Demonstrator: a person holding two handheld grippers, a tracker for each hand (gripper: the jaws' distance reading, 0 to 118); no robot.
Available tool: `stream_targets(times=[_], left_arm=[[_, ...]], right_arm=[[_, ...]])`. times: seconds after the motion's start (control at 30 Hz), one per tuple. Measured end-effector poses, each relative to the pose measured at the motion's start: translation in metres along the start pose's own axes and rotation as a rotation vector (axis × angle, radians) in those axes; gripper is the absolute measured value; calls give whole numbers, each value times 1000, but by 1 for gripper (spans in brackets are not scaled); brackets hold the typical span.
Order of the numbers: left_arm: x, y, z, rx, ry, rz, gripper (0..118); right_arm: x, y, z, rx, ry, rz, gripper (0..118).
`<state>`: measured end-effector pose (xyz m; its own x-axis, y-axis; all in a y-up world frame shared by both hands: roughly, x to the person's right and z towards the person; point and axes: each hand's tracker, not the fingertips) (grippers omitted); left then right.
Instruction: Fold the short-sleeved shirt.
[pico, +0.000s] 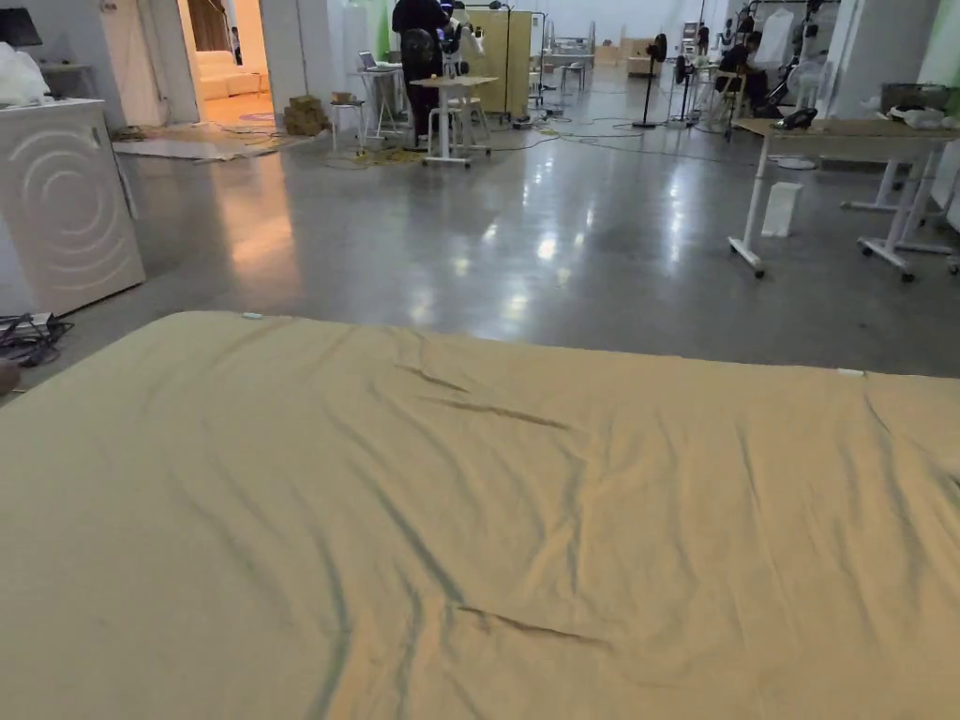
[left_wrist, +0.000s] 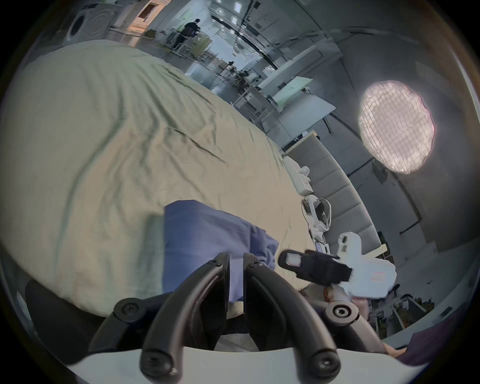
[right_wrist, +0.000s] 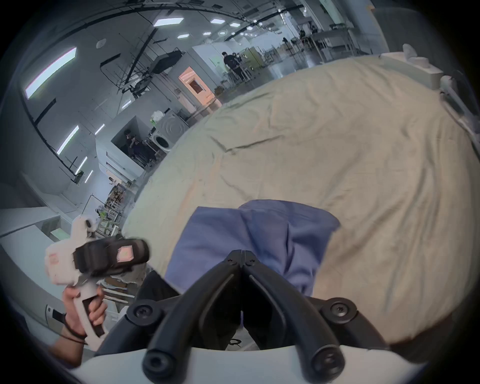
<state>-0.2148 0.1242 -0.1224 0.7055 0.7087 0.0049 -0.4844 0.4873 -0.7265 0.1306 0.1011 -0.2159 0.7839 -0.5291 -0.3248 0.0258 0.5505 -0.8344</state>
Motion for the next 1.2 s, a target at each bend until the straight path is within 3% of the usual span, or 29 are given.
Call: stream_targets(times=[0.07,0.1,0.17,0.2,0.23,0.37,0.53,0.6,0.63,0.67,0.73,0.83,1.03,1.2], left_arm=[[-8,-1,1,4,-2,6,13],[-10,0,1,11,5,10,23],[-17,5,-1,14,-13,26,78],[-19,8,-4,12,13,30,93],[-22,10,-6,15,11,35,96],[-40,24,-27,18,17,92,96],[-73,23,-85,-155,-62,223,92],[-74,15,-100,-189,-60,240,70],[-72,14,-100,-154,-73,232,45],[-70,15,-100,-152,-105,251,41],[-63,15,-105,-166,-26,255,41],[-56,16,-97,-153,-38,224,37],[-41,46,-50,-28,-158,244,36],[-66,93,23,46,-21,186,36]], right_arm=[[9,6,-30,-132,-138,30,0],[16,4,-43,-225,-218,57,0],[31,-1,-47,-193,-149,30,0],[34,1,-40,-178,-123,-42,0],[36,1,-38,-194,-122,-85,0],[30,1,-43,-198,-142,-31,0],[34,1,-41,-199,-130,-43,0],[35,2,-41,-201,-123,-48,0],[36,2,-42,-202,-122,-48,0],[36,2,-42,-203,-121,-47,0],[36,2,-41,-203,-120,-44,0],[32,9,-28,-205,-108,-61,0],[26,5,20,-96,-89,-54,0],[38,-11,46,-53,-85,-109,0]])
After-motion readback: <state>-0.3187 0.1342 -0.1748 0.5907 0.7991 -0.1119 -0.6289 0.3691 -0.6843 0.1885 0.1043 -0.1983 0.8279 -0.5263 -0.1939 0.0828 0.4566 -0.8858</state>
